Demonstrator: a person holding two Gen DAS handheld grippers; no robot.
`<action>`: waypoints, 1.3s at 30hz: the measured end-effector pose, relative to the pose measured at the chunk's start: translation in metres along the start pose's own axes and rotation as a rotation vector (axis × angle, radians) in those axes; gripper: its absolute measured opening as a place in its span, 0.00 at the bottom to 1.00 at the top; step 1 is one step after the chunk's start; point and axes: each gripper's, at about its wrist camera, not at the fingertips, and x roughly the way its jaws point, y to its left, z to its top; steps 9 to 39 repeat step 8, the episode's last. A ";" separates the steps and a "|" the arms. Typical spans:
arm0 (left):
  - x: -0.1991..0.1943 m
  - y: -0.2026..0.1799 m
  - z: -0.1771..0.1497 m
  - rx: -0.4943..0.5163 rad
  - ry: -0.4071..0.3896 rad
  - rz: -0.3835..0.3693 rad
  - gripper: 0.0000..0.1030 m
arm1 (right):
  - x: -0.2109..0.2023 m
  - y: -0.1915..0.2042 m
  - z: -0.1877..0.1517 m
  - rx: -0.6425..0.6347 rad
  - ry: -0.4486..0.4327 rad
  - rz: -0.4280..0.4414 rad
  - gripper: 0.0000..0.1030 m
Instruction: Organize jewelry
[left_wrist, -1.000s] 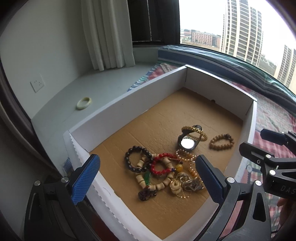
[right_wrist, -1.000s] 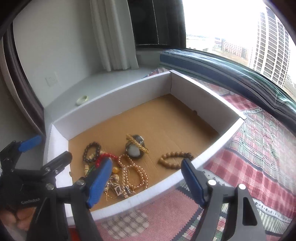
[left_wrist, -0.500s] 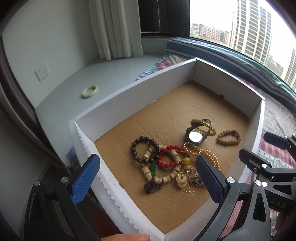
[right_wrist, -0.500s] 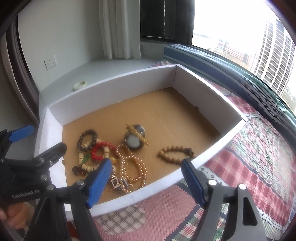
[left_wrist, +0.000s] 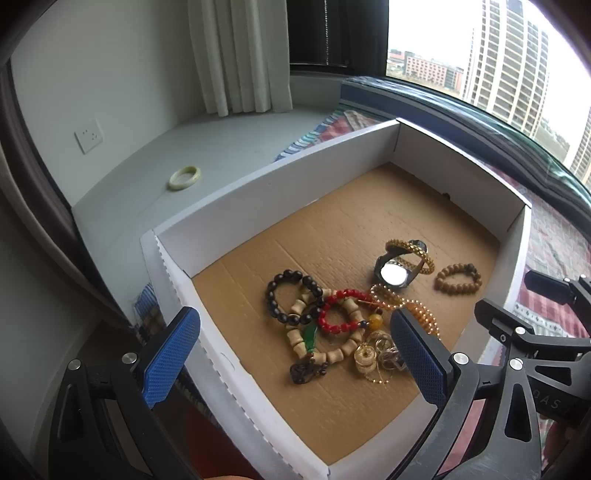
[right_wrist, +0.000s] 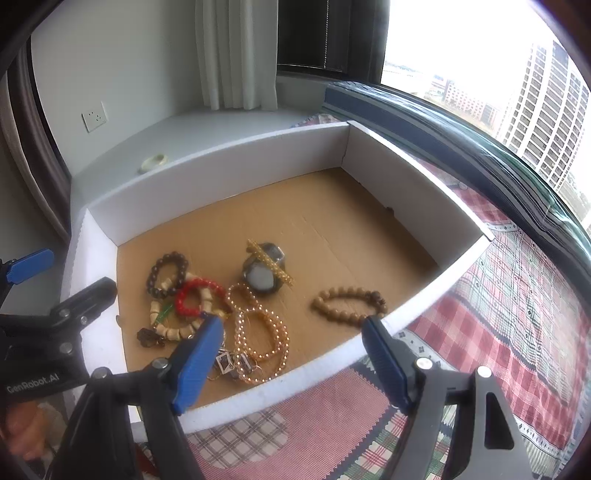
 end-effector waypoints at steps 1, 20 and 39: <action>0.000 0.000 0.000 -0.001 0.003 -0.004 0.99 | 0.001 0.000 -0.001 0.002 0.002 -0.001 0.77; -0.008 -0.007 -0.002 0.020 -0.028 -0.011 0.99 | 0.002 -0.002 -0.004 0.008 0.003 0.006 0.77; -0.008 -0.007 -0.002 0.020 -0.028 -0.011 0.99 | 0.002 -0.002 -0.004 0.008 0.003 0.006 0.77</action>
